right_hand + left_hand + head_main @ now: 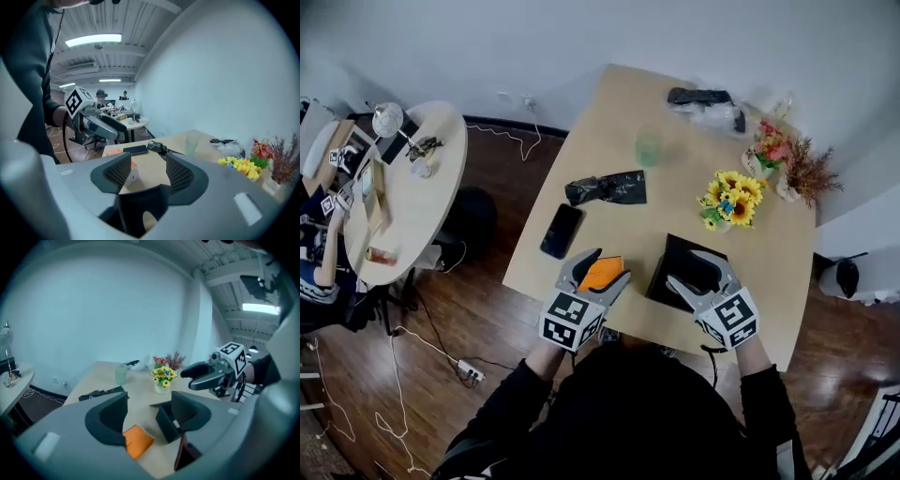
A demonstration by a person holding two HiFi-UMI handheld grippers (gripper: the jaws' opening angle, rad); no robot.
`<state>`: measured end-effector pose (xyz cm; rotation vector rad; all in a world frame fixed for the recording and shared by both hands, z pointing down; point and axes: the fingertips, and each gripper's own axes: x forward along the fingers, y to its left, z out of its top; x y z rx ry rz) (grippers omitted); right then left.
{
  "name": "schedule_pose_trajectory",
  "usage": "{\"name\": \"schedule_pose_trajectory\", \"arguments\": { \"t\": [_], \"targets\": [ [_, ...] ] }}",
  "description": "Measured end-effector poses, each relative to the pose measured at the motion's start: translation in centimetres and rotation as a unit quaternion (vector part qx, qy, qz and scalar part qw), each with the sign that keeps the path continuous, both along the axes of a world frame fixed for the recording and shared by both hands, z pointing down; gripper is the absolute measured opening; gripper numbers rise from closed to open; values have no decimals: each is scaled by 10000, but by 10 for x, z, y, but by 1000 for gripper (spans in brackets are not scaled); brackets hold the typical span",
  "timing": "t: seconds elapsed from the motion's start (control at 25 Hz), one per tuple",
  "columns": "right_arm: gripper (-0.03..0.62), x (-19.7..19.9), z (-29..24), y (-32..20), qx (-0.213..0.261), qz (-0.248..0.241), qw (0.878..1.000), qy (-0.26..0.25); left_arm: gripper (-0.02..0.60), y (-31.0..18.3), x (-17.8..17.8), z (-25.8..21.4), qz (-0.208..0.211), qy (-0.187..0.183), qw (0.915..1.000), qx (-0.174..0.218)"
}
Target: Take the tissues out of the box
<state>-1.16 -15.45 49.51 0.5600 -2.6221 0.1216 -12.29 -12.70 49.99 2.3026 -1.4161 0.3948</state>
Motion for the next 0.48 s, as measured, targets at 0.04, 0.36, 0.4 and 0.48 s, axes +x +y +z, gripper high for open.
{"name": "schedule_pose_trajectory", "arguments": {
  "t": [0.04, 0.36, 0.4, 0.48],
  "targets": [
    [235, 7, -10, 2, 20, 97, 9998, -171, 272, -2, 7, -11, -70, 74, 9999, 133],
    [192, 61, -73, 19, 368, 1060, 9850, -1308, 232, 19, 70, -74, 351, 88, 9943, 1006],
    [187, 69, -82, 21, 460, 1198, 9816, -1412, 228, 22, 77, -83, 421, 74, 9928, 1120],
    [175, 84, -100, 24, 622, 1447, 9741, -1625, 221, 27, 88, -101, 538, 56, 9895, 1342]
  ]
}}
